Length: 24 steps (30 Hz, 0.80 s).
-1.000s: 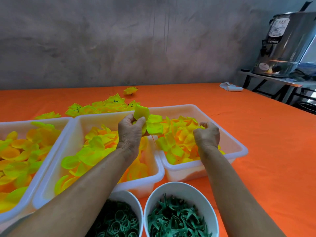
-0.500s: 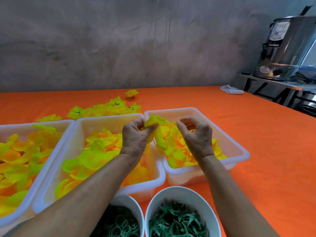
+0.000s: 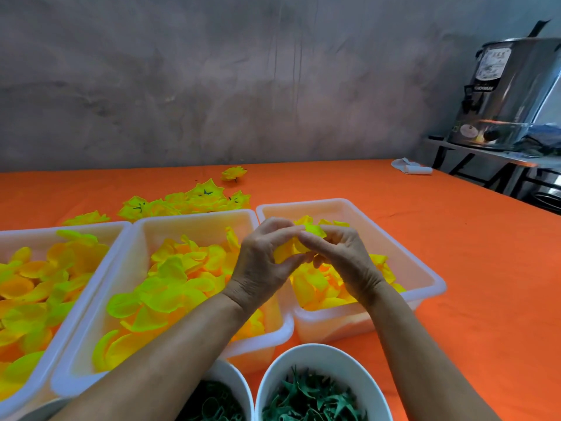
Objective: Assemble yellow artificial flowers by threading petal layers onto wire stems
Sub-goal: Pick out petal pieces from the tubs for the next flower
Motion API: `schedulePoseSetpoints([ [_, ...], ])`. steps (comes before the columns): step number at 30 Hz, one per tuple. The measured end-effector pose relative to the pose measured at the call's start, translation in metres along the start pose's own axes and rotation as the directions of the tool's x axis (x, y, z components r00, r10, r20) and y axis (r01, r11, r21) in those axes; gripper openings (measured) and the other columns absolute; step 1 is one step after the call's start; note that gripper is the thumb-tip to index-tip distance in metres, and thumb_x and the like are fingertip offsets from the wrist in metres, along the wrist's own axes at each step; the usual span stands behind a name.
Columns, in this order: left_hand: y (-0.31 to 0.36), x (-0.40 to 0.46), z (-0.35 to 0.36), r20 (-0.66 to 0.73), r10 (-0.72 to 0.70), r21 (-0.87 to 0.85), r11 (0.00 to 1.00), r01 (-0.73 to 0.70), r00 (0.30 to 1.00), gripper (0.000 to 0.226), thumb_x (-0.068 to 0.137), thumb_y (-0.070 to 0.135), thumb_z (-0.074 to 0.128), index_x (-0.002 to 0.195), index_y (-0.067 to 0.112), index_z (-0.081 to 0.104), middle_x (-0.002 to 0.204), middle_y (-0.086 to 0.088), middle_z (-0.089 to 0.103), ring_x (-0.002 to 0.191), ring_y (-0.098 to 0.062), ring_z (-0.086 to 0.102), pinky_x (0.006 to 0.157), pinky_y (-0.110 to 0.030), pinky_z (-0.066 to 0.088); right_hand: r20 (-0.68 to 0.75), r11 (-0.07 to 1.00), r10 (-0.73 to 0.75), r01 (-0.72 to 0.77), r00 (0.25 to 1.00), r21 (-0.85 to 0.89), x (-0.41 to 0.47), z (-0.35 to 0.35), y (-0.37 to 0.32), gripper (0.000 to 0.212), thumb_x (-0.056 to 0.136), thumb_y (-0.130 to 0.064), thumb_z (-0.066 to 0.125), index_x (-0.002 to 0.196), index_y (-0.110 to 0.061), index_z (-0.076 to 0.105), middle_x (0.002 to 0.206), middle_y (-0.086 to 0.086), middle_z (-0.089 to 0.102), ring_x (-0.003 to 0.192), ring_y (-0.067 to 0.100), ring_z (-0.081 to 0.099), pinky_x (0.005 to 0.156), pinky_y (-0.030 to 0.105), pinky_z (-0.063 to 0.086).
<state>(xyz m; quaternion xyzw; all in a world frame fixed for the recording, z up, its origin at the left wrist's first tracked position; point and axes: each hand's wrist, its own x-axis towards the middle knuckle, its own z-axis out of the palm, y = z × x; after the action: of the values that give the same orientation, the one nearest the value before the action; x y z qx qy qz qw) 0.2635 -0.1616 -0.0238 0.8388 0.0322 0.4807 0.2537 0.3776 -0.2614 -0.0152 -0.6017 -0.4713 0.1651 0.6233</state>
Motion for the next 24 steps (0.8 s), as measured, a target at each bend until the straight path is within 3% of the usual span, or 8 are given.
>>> schedulePoseSetpoints([
  [2, 0.0029, -0.0005, 0.0003, 0.049, -0.021, -0.036, 0.999, 0.023, 0.999, 0.042, 0.070, 0.007, 0.080, 0.110, 0.000, 0.068, 0.104, -0.014, 0.065, 0.094, -0.021, 0.062, 0.083, -0.023, 0.049, -0.027, 0.995, 0.046, -0.043, 0.999, 0.093, -0.0006, -0.0035, 0.0015, 0.004, 0.083, -0.012, 0.067, 0.083, -0.010, 0.070, 0.063, 0.001, 0.057, 0.055, 0.008, 0.050, 0.051, 0.021, 0.040],
  [4, 0.0057, 0.0002, 0.0001, 0.057, -0.119, -0.119, 0.985, 0.125, 0.991, 0.042, 0.076, 0.015, 0.076, 0.116, 0.005, 0.064, 0.103, -0.008, 0.066, 0.089, -0.019, 0.063, 0.076, -0.024, 0.052, -0.077, 0.987, 0.098, -0.087, 0.992, 0.135, 0.0000, -0.0056, 0.0038, 0.011, 0.084, -0.003, 0.062, 0.090, -0.008, 0.070, 0.068, 0.003, 0.060, 0.057, 0.009, 0.052, 0.053, 0.022, 0.040],
  [7, 0.0045, 0.0030, -0.0026, -0.026, -0.293, -0.187, 0.941, 0.284, 0.956, 0.027, 0.087, 0.019, 0.066, 0.112, 0.008, 0.065, 0.093, -0.006, 0.067, 0.079, -0.019, 0.062, 0.073, -0.036, 0.054, -0.158, 0.965, 0.167, -0.128, 0.973, 0.229, 0.0015, -0.0077, 0.0042, 0.015, 0.086, -0.004, 0.057, 0.083, -0.013, 0.069, 0.064, -0.001, 0.064, 0.055, 0.009, 0.056, 0.053, 0.021, 0.042],
  [10, 0.0018, 0.0046, -0.0041, -0.078, -0.367, -0.198, 0.917, 0.346, 0.927, 0.018, 0.089, 0.017, 0.062, 0.105, 0.009, 0.066, 0.089, -0.007, 0.067, 0.078, -0.022, 0.062, 0.071, -0.043, 0.054, -0.119, 0.955, 0.186, -0.151, 0.975, 0.255, 0.0016, -0.0099, 0.0049, 0.013, 0.086, -0.007, 0.059, 0.082, -0.014, 0.068, 0.064, -0.003, 0.067, 0.058, 0.008, 0.063, 0.055, 0.018, 0.047],
  [13, 0.0017, 0.0042, -0.0033, -0.089, -0.291, -0.136, 0.951, 0.277, 0.953, 0.018, 0.081, 0.017, 0.072, 0.097, 0.009, 0.067, 0.085, -0.007, 0.066, 0.073, -0.016, 0.059, 0.064, -0.029, 0.050, -0.072, 0.971, 0.147, -0.130, 0.987, 0.202, 0.0009, -0.0086, 0.0065, 0.003, 0.080, -0.011, 0.065, 0.081, -0.012, 0.068, 0.062, -0.003, 0.067, 0.057, 0.008, 0.063, 0.054, 0.016, 0.047],
  [16, 0.0001, 0.0024, -0.0008, -0.034, -0.203, -0.060, 0.978, 0.201, 0.978, 0.026, 0.070, 0.019, 0.081, 0.088, 0.006, 0.069, 0.083, -0.004, 0.065, 0.069, -0.016, 0.059, 0.056, -0.024, 0.045, -0.066, 0.978, 0.113, -0.099, 0.991, 0.181, 0.0005, -0.0078, 0.0072, 0.014, 0.068, -0.021, 0.070, 0.075, -0.011, 0.066, 0.059, -0.001, 0.064, 0.053, 0.008, 0.058, 0.053, 0.017, 0.045],
  [19, -0.0018, 0.0006, -0.0003, 0.019, -0.184, -0.071, 0.980, 0.184, 0.983, 0.030, 0.064, 0.019, 0.085, 0.087, 0.006, 0.069, 0.083, -0.005, 0.066, 0.068, -0.016, 0.060, 0.054, -0.017, 0.043, -0.011, 0.972, 0.093, -0.089, 0.996, 0.216, -0.0001, -0.0071, 0.0074, 0.014, 0.063, -0.019, 0.073, 0.072, -0.013, 0.065, 0.055, -0.005, 0.059, 0.049, 0.007, 0.053, 0.050, 0.017, 0.044],
  [24, -0.0004, -0.0015, 0.0029, 0.078, -0.183, -0.116, 0.975, 0.191, 0.980, 0.025, 0.067, 0.014, 0.084, 0.083, 0.006, 0.067, 0.068, 0.010, 0.057, 0.059, 0.000, 0.053, 0.052, -0.012, 0.039, 0.052, 0.992, 0.072, -0.077, 0.996, 0.101, 0.0003, -0.0031, 0.0072, 0.021, 0.065, -0.019, 0.081, 0.074, -0.007, 0.067, 0.053, -0.003, 0.052, 0.046, 0.007, 0.044, 0.045, 0.017, 0.037],
])
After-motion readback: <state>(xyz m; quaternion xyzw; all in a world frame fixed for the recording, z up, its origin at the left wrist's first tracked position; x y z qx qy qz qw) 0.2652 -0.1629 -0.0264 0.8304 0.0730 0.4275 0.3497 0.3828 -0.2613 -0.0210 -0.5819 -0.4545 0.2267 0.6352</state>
